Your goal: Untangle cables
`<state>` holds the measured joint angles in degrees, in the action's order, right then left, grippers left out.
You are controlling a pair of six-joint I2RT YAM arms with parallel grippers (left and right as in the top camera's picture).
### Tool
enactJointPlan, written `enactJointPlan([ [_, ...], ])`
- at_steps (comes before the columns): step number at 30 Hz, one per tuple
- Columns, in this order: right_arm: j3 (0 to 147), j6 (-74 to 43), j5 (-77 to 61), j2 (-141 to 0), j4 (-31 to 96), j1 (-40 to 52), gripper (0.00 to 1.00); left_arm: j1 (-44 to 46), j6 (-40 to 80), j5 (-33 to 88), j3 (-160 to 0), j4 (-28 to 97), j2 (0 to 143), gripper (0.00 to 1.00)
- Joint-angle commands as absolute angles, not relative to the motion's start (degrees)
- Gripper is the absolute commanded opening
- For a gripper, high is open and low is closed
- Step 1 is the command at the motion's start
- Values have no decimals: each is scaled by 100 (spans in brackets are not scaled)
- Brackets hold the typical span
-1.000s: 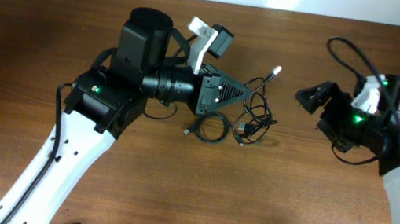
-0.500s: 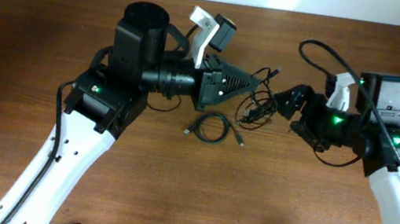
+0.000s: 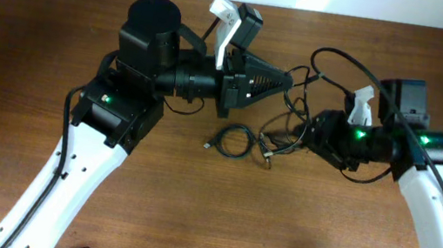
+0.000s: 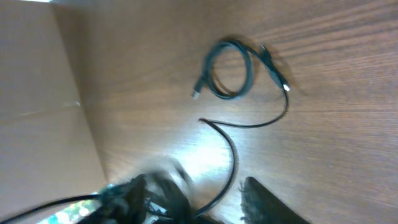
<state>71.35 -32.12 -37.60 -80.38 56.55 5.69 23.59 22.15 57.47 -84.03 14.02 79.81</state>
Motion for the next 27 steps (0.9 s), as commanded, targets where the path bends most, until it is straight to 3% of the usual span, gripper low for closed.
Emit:
enactJointPlan([
  [1, 7190, -2912, -3728, -8342, 5677, 604, 6, 2346, 2274, 5872, -8527, 1343, 7824, 0],
  [11, 7190, -2917, -3358, -8475, 5677, 604, 4, 1806, 2744, 5194, -8530, 1619, 7824, 0],
  [12, 7190, -2915, -3463, -8475, 5655, 604, 10, 1765, 2783, 5035, -8527, 1737, 7824, 0],
  [13, 7190, -2915, -3632, -8475, 5603, 602, 23, 1743, 2783, 4897, -8527, 1857, 7824, 0],
  [17, 7190, -2912, -4226, -8475, 5356, 604, 48, 1828, 2781, 5033, -8527, 1894, 7824, 0],
  [22, 7190, -2915, -4974, -8475, 4941, 604, 61, 1946, 2923, 5013, -8527, 1894, 7824, 0],
  [27, 7190, -2917, -4978, -8475, 4919, 604, 66, 1951, 3485, 5011, -8527, 1857, 7824, 0],
])
